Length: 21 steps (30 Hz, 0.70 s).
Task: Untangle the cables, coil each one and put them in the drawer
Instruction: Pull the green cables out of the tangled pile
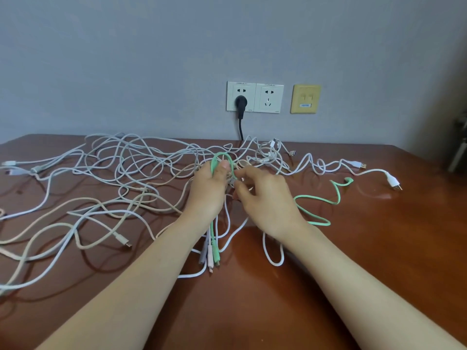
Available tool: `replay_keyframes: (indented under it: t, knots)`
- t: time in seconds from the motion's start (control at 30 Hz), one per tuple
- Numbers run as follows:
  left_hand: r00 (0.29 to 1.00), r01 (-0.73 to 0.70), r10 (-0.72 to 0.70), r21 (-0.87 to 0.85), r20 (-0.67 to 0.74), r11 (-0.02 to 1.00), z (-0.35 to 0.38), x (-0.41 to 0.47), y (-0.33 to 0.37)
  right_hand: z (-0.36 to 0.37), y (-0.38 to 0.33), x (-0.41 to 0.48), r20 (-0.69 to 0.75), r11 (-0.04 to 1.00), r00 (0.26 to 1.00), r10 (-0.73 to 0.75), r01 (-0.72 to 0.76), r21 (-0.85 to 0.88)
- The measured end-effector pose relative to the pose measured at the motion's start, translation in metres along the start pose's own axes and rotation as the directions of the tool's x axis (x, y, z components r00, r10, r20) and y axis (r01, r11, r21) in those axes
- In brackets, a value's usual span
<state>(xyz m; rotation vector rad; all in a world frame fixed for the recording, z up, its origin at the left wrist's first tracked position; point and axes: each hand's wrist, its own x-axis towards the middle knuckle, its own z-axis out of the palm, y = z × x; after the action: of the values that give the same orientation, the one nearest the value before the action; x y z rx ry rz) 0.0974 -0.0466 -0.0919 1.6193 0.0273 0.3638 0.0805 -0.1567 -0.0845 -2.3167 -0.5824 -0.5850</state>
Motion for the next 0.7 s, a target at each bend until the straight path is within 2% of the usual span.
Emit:
replay_keyframes:
  t: [0.13,0.3,0.53,0.6,0.7]
  knots:
    - [1.000,0.009,-0.009,-0.022,0.005,1.000,0.0004,0.0028,-0.0042,-0.0032,-0.0035,-0.0031,0.047,0.999,0.999,-0.015,0.017,-0.049]
    - [0.996,0.040,-0.040,0.001,0.082,0.999,-0.0015,-0.0005,0.0025,-0.0032,-0.0025,-0.0045,0.110,0.994,0.994,-0.003,0.015,-0.109]
    - [0.997,-0.032,0.013,0.240,0.082,0.970,-0.0039,-0.0024,-0.0009,-0.0034,-0.0065,-0.0072,0.187,0.976,0.982,-0.036,0.075,-0.203]
    - [0.996,0.014,-0.032,0.216,0.084,0.976,-0.0046,-0.0010,-0.0013,-0.0058,-0.0073,-0.0067,0.188,0.973,0.982,-0.025,0.067,-0.222]
    - [0.981,0.165,-0.163,-0.012,0.105,0.986,-0.0044,-0.0041,0.0052,-0.0087,-0.0064,-0.0056,0.165,0.972,0.986,-0.006,0.045,-0.230]
